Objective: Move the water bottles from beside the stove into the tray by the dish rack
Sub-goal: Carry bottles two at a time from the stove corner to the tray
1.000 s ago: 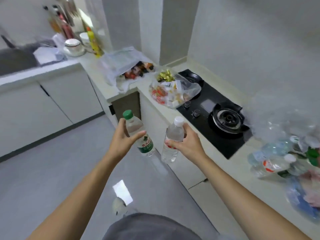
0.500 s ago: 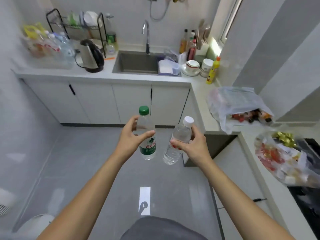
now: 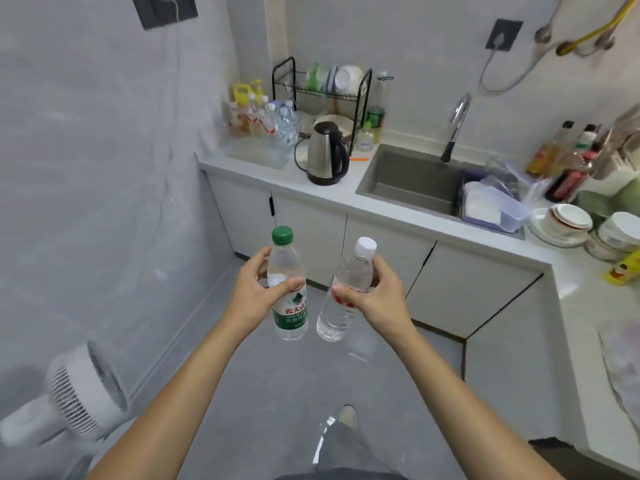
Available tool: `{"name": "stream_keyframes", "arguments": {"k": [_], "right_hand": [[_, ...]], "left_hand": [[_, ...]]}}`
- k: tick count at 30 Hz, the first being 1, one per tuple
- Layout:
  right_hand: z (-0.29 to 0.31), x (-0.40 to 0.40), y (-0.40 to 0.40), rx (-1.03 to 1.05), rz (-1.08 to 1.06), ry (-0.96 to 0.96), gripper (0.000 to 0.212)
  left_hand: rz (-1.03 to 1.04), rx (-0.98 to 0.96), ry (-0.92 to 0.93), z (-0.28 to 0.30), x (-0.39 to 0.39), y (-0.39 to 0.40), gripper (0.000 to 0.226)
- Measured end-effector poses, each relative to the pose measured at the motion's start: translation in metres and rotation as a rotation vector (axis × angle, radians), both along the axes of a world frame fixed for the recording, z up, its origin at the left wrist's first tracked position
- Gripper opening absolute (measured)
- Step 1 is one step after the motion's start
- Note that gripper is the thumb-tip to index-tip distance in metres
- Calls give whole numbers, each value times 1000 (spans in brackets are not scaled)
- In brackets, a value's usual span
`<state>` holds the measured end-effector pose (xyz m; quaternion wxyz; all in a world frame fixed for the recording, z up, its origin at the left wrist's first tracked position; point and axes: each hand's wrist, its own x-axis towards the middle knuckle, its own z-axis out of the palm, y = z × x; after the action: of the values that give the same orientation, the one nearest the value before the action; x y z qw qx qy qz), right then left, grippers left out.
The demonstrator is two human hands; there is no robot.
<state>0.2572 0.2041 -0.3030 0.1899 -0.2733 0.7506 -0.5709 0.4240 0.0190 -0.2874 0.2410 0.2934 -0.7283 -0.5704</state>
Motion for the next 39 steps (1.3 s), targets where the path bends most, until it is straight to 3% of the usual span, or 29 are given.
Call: {"name": "stream_keyframes", "arguments": {"k": [5, 16, 21, 28, 39], "right_hand": [[3, -75, -102, 51, 155, 48, 55], [27, -188, -324, 64, 353, 114, 49], [19, -225, -434, 103, 355, 135, 54], [35, -284, -565, 127, 249, 125, 63], [26, -391, -724, 127, 144, 190, 69]], "left_hand": [[108, -10, -48, 8, -59, -84, 57], [286, 19, -5, 14, -139, -260, 53], [303, 45, -1, -2, -179, -377, 64], [214, -2, -18, 14, -244, -532, 58], [153, -92, -68, 18, -374, -696, 66]]}}
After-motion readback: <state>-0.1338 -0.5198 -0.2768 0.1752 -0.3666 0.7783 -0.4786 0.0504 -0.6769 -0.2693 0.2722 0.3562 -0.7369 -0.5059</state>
